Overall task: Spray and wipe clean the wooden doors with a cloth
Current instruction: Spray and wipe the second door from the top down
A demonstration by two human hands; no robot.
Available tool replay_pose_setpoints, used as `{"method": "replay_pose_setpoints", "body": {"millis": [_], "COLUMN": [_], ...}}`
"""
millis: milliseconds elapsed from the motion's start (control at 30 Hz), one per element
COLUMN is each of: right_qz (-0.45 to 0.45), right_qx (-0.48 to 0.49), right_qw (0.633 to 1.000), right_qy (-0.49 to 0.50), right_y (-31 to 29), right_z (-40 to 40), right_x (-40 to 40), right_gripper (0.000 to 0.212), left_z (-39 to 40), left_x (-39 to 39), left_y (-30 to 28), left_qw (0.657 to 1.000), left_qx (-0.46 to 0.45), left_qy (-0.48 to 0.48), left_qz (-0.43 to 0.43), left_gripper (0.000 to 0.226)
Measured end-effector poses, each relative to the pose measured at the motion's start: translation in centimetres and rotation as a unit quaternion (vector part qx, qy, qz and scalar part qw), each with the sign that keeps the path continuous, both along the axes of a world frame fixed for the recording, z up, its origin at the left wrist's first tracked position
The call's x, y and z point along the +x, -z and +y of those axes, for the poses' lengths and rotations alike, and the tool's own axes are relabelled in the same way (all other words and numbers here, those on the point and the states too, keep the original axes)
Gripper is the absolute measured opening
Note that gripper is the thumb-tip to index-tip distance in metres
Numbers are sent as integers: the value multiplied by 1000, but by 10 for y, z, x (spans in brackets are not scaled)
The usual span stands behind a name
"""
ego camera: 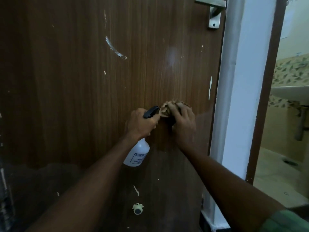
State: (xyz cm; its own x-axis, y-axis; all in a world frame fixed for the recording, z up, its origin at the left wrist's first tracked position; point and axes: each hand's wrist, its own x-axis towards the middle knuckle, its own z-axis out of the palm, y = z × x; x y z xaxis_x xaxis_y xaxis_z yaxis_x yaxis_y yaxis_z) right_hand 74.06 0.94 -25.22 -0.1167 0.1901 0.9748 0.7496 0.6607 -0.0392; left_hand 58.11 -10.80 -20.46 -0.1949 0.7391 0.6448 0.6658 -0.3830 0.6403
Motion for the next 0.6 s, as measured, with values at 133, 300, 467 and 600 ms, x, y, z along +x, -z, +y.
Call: {"method": "replay_pose_setpoints", "body": {"millis": [133, 300, 467, 600], "right_qz": [-53, -205, 67, -29], "right_qx": [-27, -12, -54, -76], "right_qw": [998, 978, 996, 993], "right_qy": [25, 25, 31, 80], "right_y": [46, 94, 0, 83], "right_z": [-1, 9, 16, 11], "right_x": [21, 64, 54, 71], "right_gripper": [65, 68, 68, 72], "left_z": [5, 23, 32, 35], "left_x": [21, 41, 55, 60], "left_y": [4, 15, 22, 18], "left_qw": [1000, 999, 998, 997], "left_qx": [-19, -42, -38, -42], "left_qy": [16, 10, 31, 18], "left_qz": [19, 31, 39, 55], "left_gripper": [36, 31, 26, 33]}}
